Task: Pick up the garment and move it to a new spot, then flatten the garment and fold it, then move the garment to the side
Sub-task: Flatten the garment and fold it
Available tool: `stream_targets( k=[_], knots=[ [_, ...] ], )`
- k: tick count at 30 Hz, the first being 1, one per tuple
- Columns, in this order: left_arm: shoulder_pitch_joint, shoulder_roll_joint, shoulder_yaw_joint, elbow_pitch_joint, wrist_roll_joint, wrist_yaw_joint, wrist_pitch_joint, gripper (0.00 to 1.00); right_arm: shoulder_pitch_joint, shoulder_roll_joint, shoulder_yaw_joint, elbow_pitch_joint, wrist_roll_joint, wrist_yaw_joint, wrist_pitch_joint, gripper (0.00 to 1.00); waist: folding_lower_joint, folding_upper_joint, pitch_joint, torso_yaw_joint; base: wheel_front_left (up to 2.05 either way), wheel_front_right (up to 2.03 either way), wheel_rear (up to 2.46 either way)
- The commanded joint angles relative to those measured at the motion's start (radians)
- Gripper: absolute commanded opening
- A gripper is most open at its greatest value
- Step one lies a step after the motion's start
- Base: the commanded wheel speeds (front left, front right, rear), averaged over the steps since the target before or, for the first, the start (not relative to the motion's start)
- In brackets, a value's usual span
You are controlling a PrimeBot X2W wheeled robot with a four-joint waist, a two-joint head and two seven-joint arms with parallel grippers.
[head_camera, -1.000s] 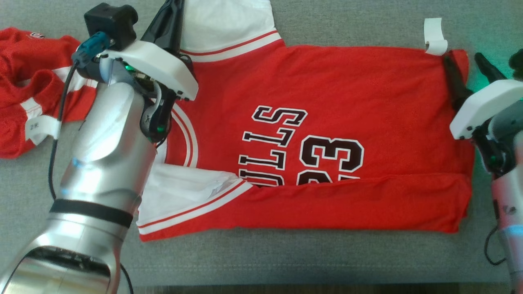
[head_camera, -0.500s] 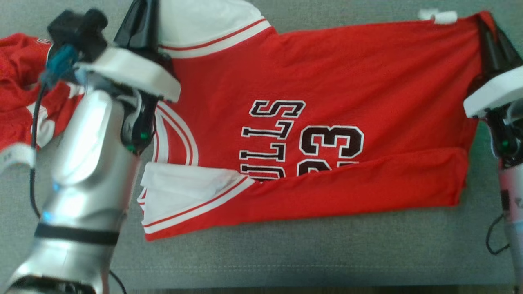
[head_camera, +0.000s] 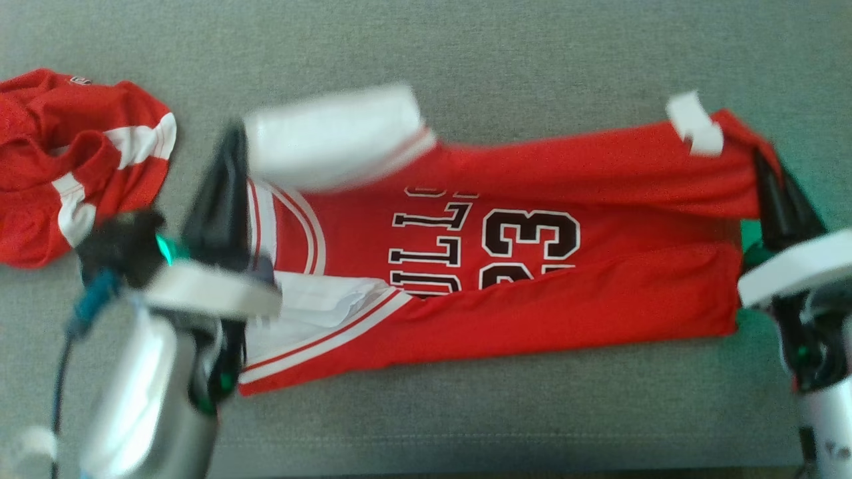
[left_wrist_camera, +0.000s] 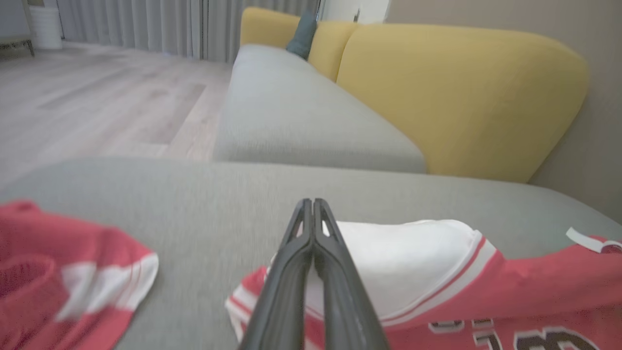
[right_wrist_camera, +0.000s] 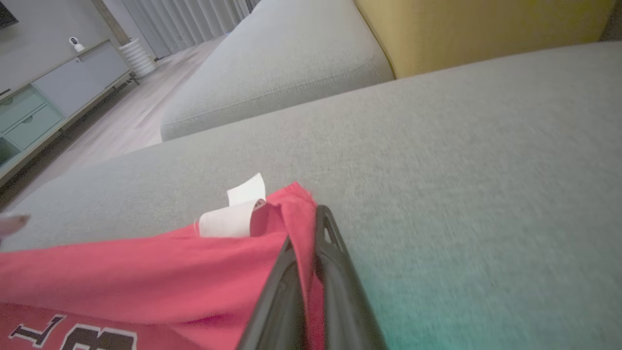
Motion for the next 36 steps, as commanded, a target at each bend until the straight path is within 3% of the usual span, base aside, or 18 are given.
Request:
stream_targets(
  k=[1, 11, 13, 14, 15, 16, 17, 18, 26, 27, 31, 36],
  knots=[
    [0.014, 0.032, 0.035, -0.038, -0.004, 0.006, -0.002, 0.0, 0.018, -0.006, 0.008, -0.042, 0.005, -0.001, -0.007, 0.0, 0.0, -0.0001, -0.003, -0.002, 0.0, 0.0, 0.0],
    [0.19, 0.002, 0.001, 0.051, -0.074, -0.003, 0.03, 0.0, 0.143, 0.035, 0.013, -0.056, -0.043, -0.001, -0.009, 0.02, 0.0, -0.0001, -0.012, -0.008, 0.0, 0.0, 0.0],
    [0.199, -0.002, -0.002, 0.083, -0.085, -0.007, 0.034, 0.0, 0.167, 0.046, 0.008, -0.055, -0.057, -0.001, -0.007, 0.27, 0.0, -0.0001, -0.018, -0.008, 0.0, 0.0, 0.0],
    [0.203, -0.005, -0.003, 0.096, -0.091, -0.008, 0.037, 0.0, 0.18, 0.053, 0.004, -0.056, -0.063, -0.001, -0.005, 0.54, 0.0, -0.0001, -0.021, -0.009, 0.0, 0.0, 0.0],
    [0.206, -0.005, -0.006, 0.111, -0.093, -0.01, 0.039, 0.0, 0.194, 0.058, 0.001, -0.058, -0.073, -0.001, -0.004, 0.91, 0.0, -0.0001, -0.024, -0.008, 0.0, 0.0, 0.0],
    [0.207, -0.006, -0.005, 0.125, -0.097, -0.012, 0.038, 0.0, 0.208, 0.066, -0.001, -0.062, -0.078, -0.001, -0.004, 1.0, 0.0, -0.0001, -0.029, -0.008, 0.0, 0.0, 0.0],
    [0.209, -0.008, -0.003, 0.139, -0.103, -0.012, 0.037, 0.39, 0.222, 0.074, -0.003, -0.07, -0.085, -0.001, -0.006, 1.0, 0.0, -0.0001, -0.034, -0.008, 0.0, 0.0, 0.0],
    [0.21, -0.009, -0.002, 0.15, -0.105, -0.012, 0.036, 1.0, 0.235, 0.08, -0.006, -0.079, -0.093, -0.001, -0.009, 1.0, 0.0, -0.0001, -0.038, -0.008, 0.0, 0.0, 0.0],
    [0.226, -0.001, 0.036, 0.143, -0.072, 0.044, 0.007, 1.0, 0.299, 0.123, -0.024, -0.205, -0.178, -0.001, -0.063, 1.0, 0.0, -0.0001, -0.079, -0.025, 0.0, 0.0, 0.0],
    [0.232, 0.002, 0.052, 0.107, -0.042, 0.079, 0.001, 1.0, 0.298, 0.126, -0.021, -0.249, -0.202, -0.001, -0.08, 1.0, 0.0, -0.0001, -0.089, -0.031, 0.0, 0.0, 0.0],
    [0.243, 0.004, 0.077, 0.008, 0.013, 0.134, -0.004, 1.0, 0.28, 0.138, -0.012, -0.323, -0.251, -0.001, -0.09, 1.0, 0.0, -0.0001, -0.114, -0.043, 0.0, 0.0, 0.0],
    [0.259, 0.012, 0.083, -0.069, 0.053, 0.163, -0.005, 1.0, 0.273, 0.143, -0.002, -0.349, -0.275, -0.001, -0.077, 1.0, 0.0, -0.0001, -0.145, -0.049, 0.0, 0.0, 0.0]
  ],
)
